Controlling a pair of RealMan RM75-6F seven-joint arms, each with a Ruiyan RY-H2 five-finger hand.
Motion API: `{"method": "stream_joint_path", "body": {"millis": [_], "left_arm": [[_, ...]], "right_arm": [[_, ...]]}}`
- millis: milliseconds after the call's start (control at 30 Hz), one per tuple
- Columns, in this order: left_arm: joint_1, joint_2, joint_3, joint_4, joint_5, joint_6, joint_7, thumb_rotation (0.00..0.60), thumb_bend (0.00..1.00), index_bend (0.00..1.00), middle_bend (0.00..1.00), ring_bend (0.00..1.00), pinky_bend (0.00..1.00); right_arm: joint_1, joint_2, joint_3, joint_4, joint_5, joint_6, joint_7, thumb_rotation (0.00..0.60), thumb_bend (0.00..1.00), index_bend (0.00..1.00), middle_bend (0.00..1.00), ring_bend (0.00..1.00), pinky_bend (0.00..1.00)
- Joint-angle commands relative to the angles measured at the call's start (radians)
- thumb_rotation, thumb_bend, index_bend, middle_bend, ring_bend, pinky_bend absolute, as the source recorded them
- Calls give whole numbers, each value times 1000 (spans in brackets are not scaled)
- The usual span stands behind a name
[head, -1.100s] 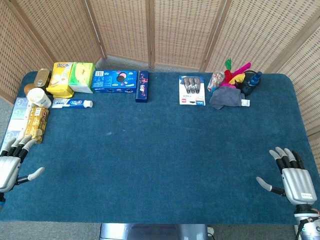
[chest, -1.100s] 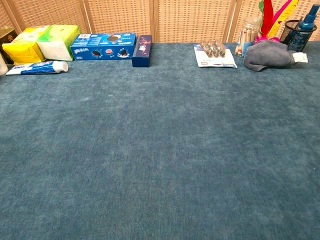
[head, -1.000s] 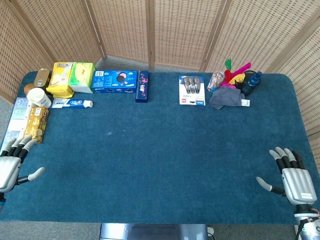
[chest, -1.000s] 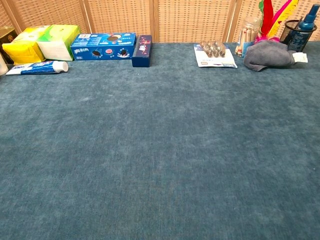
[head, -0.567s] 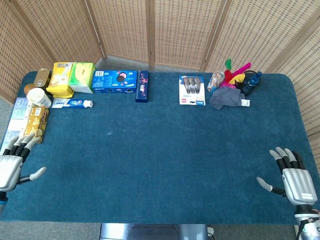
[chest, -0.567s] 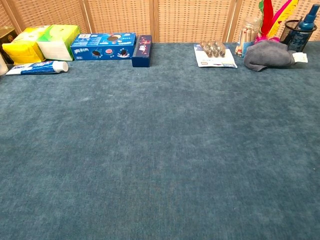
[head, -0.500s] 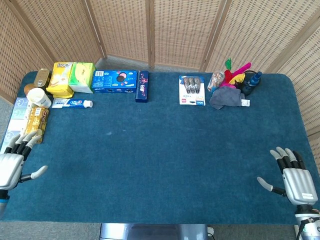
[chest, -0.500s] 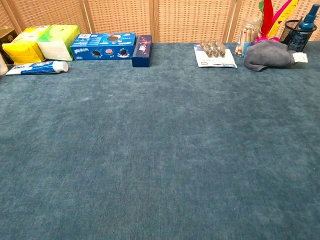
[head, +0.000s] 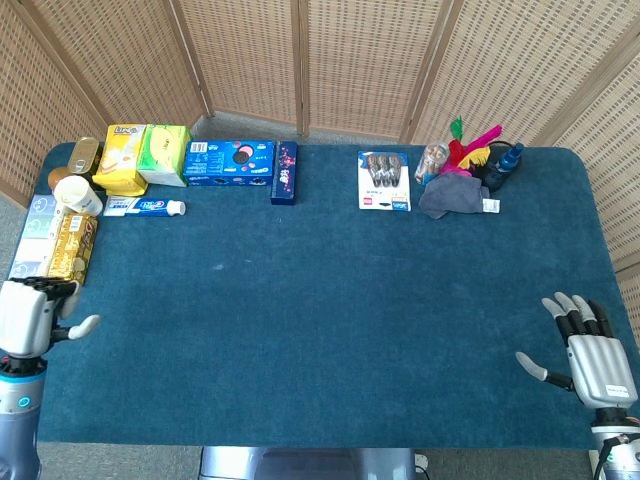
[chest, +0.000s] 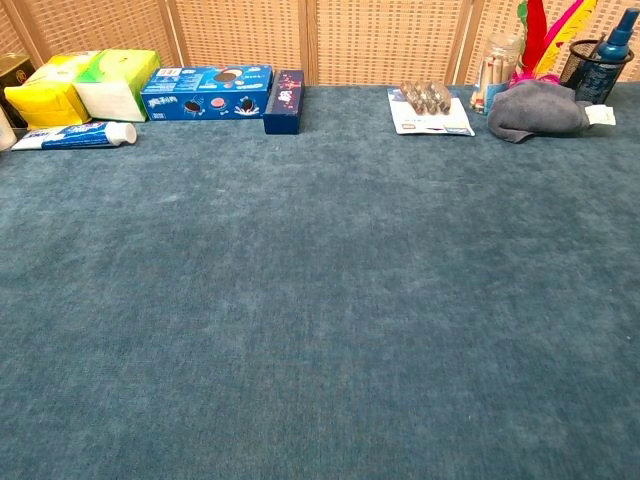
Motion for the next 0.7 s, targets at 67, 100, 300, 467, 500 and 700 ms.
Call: {"method": "stream_joint_path", "body": {"millis": [67,100,300,467,500,700], "left_arm": [[-62,56,12,-142,-68,-191,-153,0,0,1000,1000,1000,1000],[-84,79,14,-183,-84,-249,-205,0,0,1000,1000,1000,1000],[-191,144,7,-297,-121,-466,-439,0,0,1000,1000,1000,1000],[-291,144,-10,-330,-132,-617,-686,0,0,1000,1000,1000,1000],[-313,135,-15,-324,-130,-640,-717,0,0,1000,1000,1000,1000],[-400,68,-48,-302,-116,-687,-909,0,0,1000,1000,1000,1000]], "right_arm": [[0,-1,0,0,1,0,-1,0,0,107,59,0,8],[0,-1,0,0,1,0,-2,0,0,107,59,0,8],[1,-2,-1,-2,0,-2,-5,0,0,107,59,0,7],[1,0,-1,-3,-1,-3,0,0,0,106,59,0,7],[1,2,-1,-3,-1,-3,4,0,0,106,59,0,7],[0,9,-1,-3,-4,-1,19,0,0,107,59,0,8]]}}
